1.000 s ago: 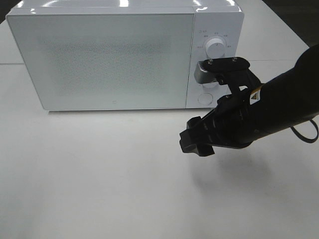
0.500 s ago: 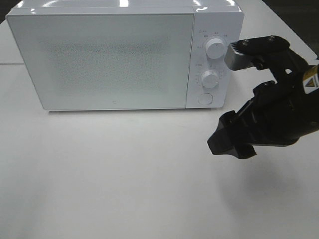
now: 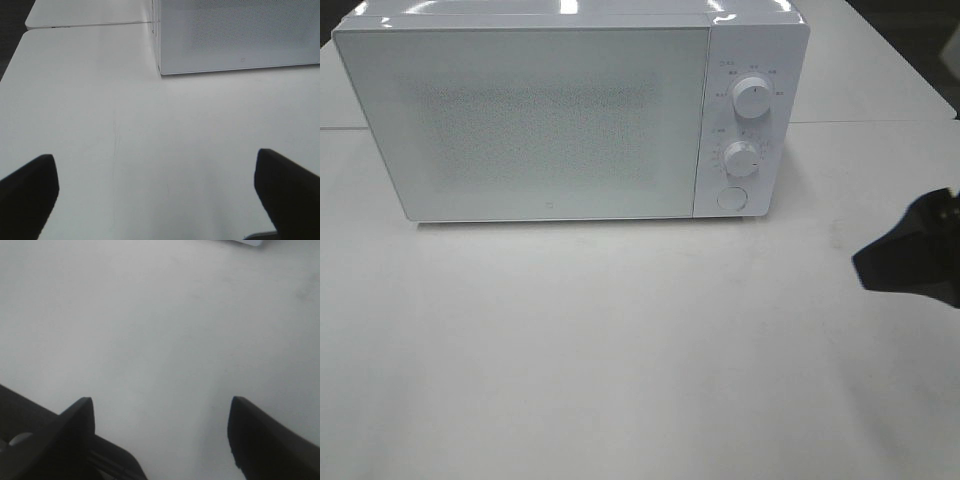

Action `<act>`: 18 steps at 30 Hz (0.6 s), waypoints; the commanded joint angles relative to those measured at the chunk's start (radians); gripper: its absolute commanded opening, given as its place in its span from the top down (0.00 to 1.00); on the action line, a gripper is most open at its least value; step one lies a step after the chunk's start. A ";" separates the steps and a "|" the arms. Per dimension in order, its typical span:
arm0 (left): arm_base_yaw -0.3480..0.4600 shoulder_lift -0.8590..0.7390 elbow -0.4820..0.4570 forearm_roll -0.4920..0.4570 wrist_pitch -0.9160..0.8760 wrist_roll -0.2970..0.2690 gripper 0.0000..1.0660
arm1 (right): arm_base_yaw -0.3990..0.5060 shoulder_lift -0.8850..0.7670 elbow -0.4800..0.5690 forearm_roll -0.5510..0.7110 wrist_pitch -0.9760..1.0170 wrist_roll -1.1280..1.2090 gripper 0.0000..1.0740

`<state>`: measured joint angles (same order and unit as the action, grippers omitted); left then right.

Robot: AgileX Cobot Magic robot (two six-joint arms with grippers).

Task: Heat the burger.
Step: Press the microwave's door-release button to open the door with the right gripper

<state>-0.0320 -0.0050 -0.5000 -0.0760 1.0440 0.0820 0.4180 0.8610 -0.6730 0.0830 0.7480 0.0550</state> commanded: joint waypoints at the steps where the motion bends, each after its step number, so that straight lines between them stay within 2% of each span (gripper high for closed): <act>1: 0.003 -0.022 0.002 -0.004 -0.009 0.000 0.06 | -0.067 -0.079 0.033 -0.005 0.029 -0.002 0.34; 6: 0.003 -0.022 0.002 -0.004 -0.009 0.000 0.06 | -0.137 -0.266 0.096 -0.004 0.063 -0.005 0.32; 10: 0.003 -0.022 0.002 -0.004 -0.009 0.000 0.06 | -0.176 -0.368 0.108 -0.004 0.102 -0.004 0.29; 15: 0.003 -0.022 0.002 -0.004 -0.009 0.000 0.06 | -0.284 -0.548 0.111 -0.005 0.167 -0.004 0.29; 18: 0.003 -0.022 0.002 -0.004 -0.009 0.000 0.06 | -0.284 -0.618 0.133 -0.005 0.183 0.007 0.29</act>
<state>-0.0320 -0.0050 -0.5000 -0.0760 1.0440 0.0820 0.1450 0.3030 -0.5600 0.0820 0.9050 0.0540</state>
